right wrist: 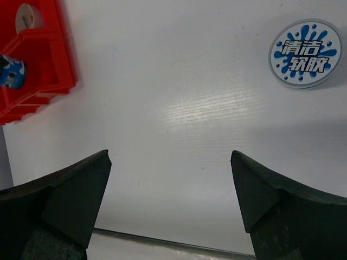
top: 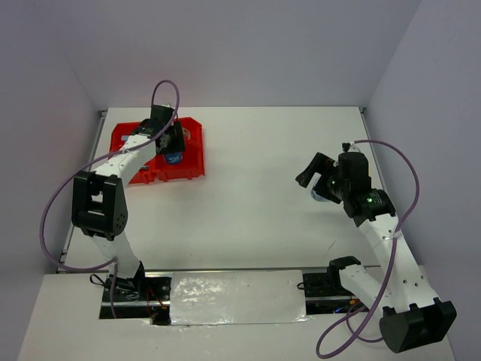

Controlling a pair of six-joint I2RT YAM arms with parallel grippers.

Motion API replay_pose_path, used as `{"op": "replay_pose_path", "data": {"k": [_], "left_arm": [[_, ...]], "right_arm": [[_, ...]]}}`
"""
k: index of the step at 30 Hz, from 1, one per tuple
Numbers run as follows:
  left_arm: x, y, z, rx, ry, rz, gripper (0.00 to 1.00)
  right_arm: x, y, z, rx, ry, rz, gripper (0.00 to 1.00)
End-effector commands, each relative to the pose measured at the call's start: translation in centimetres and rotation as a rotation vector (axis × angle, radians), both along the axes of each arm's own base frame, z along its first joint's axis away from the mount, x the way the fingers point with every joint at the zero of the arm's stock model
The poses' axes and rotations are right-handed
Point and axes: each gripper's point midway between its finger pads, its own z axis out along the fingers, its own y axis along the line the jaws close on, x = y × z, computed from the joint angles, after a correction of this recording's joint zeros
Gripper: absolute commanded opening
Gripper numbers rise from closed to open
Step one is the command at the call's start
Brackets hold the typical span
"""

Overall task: Sort the stationery into containers
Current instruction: Place the stationery in the storage box.

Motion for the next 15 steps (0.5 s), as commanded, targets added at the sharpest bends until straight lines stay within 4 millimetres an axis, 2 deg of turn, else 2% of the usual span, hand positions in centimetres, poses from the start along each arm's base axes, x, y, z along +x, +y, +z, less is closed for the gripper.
{"op": "replay_pose_path", "data": {"k": [1,9,15], "left_arm": [[0.6,0.7,1.3,-0.003,-0.072,0.055,0.00],[-0.7,2.9,-1.2,0.010,-0.015,0.145,0.00],[-1.6,4.4,-1.2,0.039,-0.005,0.191,0.00]], "right_arm": [[0.7,0.3,1.8,0.023,-0.068,-0.005,0.98],[0.9,0.7,2.2,0.032,-0.070,0.000,0.98],[0.7,1.2,2.1,0.042,-0.067,0.005,0.98]]}}
